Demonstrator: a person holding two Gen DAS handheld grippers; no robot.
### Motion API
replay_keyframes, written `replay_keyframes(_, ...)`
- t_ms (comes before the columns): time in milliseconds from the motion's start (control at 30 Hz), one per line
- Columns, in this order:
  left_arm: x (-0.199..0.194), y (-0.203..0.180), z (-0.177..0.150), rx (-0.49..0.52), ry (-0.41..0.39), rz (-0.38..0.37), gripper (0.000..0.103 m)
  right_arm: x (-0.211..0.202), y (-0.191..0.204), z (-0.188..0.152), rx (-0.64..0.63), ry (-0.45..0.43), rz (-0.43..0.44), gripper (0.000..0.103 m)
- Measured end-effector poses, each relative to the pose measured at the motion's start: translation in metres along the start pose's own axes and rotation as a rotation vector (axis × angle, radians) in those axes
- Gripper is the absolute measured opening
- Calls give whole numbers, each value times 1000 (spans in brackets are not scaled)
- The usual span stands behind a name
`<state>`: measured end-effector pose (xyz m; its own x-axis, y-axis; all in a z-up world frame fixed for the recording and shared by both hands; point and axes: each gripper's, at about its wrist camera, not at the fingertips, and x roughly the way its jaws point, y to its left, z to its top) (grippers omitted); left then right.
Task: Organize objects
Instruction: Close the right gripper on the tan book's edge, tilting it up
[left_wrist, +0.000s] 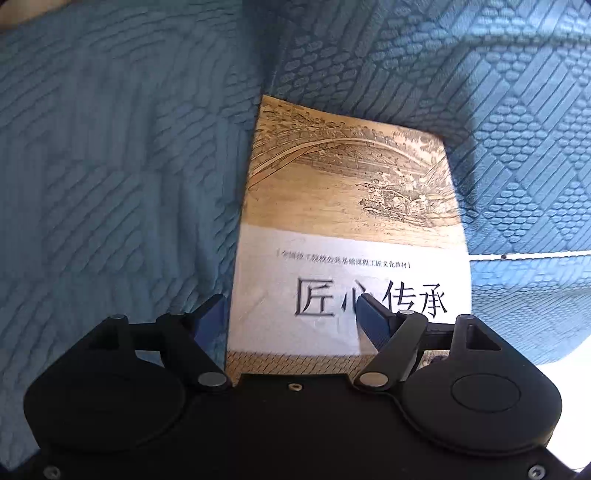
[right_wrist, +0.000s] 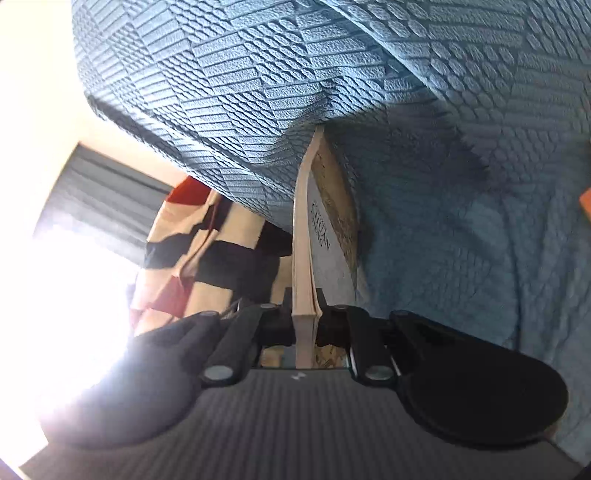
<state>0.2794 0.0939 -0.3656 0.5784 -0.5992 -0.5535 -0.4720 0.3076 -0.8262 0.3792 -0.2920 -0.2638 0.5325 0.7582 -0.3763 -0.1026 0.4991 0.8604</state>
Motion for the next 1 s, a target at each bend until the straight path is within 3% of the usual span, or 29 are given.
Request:
replay_keyframes(200, 0, 2, -3, -64, 16, -3, 81, -16, -9, -7, 107, -34, 28, 11)
replay_keyframes(333, 1, 19, -16, -153, 75, -73, 81, -31, -15, -10, 148, -57, 40, 11)
replay_keyframes(433, 7, 19, -25, -201, 131, -136, 81, -37, -14, -13, 114, -59, 1, 11)
replay_keyframes(533, 5, 7, -28, -134, 126, -91, 74, -41, -12, -18, 89, -80, -31, 11)
replay_keyframes(600, 3, 2, -30, -121, 130, -68, 56, -45, -7, -21, 38, -102, -82, 11)
replay_keyframes(800, -18, -23, -40, 77, 80, 34, 31, -58, 18, -35, -99, -125, -223, 11)
replay_keyframes(1000, -51, -45, -53, 221, 16, 52, 24, -69, 50, -60, -252, -113, -332, 15)
